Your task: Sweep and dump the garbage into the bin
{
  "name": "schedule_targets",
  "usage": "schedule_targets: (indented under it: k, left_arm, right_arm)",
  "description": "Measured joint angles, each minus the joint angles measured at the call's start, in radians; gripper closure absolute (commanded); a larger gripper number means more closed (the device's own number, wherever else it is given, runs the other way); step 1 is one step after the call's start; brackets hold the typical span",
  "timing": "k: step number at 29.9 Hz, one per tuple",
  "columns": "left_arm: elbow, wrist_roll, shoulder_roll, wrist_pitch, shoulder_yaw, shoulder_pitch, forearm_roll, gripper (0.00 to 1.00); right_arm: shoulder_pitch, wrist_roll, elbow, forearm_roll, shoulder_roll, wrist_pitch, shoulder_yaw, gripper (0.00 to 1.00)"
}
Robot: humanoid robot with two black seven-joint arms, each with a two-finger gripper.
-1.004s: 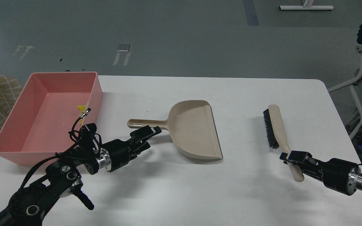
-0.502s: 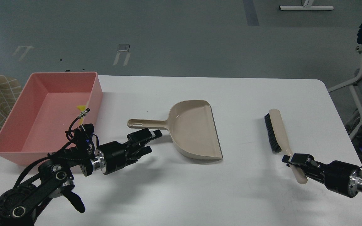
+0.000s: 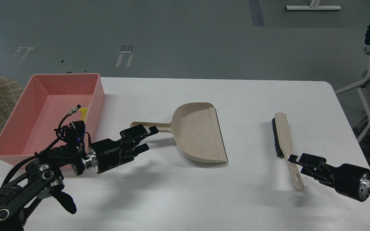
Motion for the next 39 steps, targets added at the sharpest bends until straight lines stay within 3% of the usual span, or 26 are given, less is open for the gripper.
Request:
schedule_targets:
  k: [7, 10, 13, 20, 27, 31, 33, 36, 39]
  left_arm:
    - [-0.089, 0.009, 0.035, 0.0, -0.18, 0.102, -0.125, 0.02]
    - [-0.098, 0.02, 0.033, 0.0, -0.28, 0.109, -0.231, 0.02]
    - [-0.1, 0.032, 0.028, 0.0, -0.332, 0.083, -0.329, 0.02]
    - [-0.022, 0.049, 0.022, 0.0, -0.355, -0.167, -0.411, 0.02]
    - [0.292, 0.046, -0.065, 0.001, -0.303, -0.492, -0.406, 0.02]
    - [0.501, 0.017, -0.12, 0.047, -0.211, -0.643, -0.402, 0.02]
    - [0.583, -0.023, -0.143, 0.062, -0.16, -0.69, -0.4, 0.02]
    - [0.695, -0.107, -0.174, 0.069, -0.072, -0.743, -0.397, 0.02]
    - [0.769, -0.163, -0.203, 0.07, -0.002, -0.773, -0.396, 0.02]
  right_arm:
    - [0.001, 0.043, 0.028, 0.111, -0.142, 0.139, 0.039, 0.02]
    - [0.003, 0.085, 0.025, 0.148, -0.167, 0.151, 0.149, 0.02]
    - [0.003, 0.093, 0.019, 0.23, -0.167, 0.154, 0.274, 0.02]
    - [0.078, 0.057, -0.101, 0.347, 0.004, 0.154, 0.562, 0.02]
    - [0.408, 0.026, -0.383, 0.341, 0.284, 0.143, 0.556, 0.03]
    - [0.597, 0.006, -0.583, 0.336, 0.451, 0.064, 0.48, 0.03]
    - [0.659, 0.011, -0.667, 0.335, 0.521, 0.032, 0.45, 0.03]
    - [0.728, 0.065, -0.79, 0.334, 0.638, -0.003, 0.425, 0.03]
    - [0.762, 0.158, -0.878, 0.332, 0.73, -0.018, 0.409, 0.03]
